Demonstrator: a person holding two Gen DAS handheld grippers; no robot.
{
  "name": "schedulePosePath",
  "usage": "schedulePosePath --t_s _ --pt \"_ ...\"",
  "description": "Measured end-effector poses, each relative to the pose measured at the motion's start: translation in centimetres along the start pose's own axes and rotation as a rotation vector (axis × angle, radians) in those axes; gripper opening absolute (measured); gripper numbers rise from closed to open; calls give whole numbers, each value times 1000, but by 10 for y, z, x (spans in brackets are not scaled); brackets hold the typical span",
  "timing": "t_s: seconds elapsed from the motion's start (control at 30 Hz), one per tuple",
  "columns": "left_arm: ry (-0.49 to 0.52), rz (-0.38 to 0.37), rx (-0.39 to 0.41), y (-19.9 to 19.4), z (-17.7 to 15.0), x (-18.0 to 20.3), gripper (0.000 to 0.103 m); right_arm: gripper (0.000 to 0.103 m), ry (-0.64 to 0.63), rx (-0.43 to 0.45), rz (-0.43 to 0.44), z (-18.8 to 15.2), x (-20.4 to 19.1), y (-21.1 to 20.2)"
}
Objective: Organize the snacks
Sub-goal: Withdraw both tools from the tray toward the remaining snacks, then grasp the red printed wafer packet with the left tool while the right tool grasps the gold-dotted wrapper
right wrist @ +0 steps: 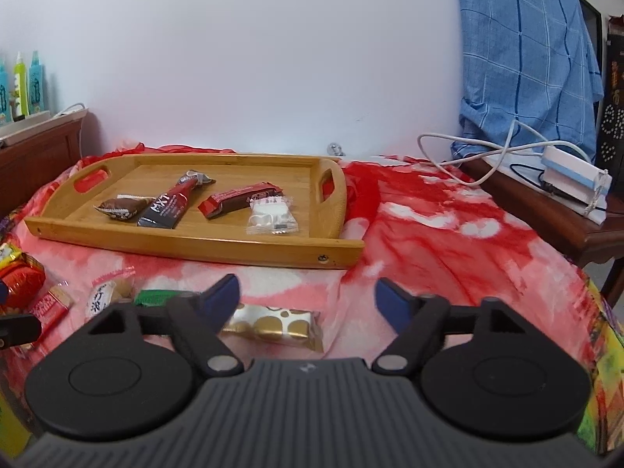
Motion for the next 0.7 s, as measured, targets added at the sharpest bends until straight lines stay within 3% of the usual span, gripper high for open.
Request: schedulePosePath --t_s 0.27,0.7 --pt "-46 2 -45 19 -3 -6 48 75 -68 -28 23 -7 -15 4" --pt "-81 1 -51 30 1 -6 51 86 -80 -67 48 -12 -26 19"
Point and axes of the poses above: each gripper's, at about its wrist camera, not at the fingertips, and y roughly the way its jaws point, x to its right, z to its top, the point moved 3 cm from there along y, roughly the way its jaws point, and after that the axes turned 7 degrees about -x, right-handed, at the moved point
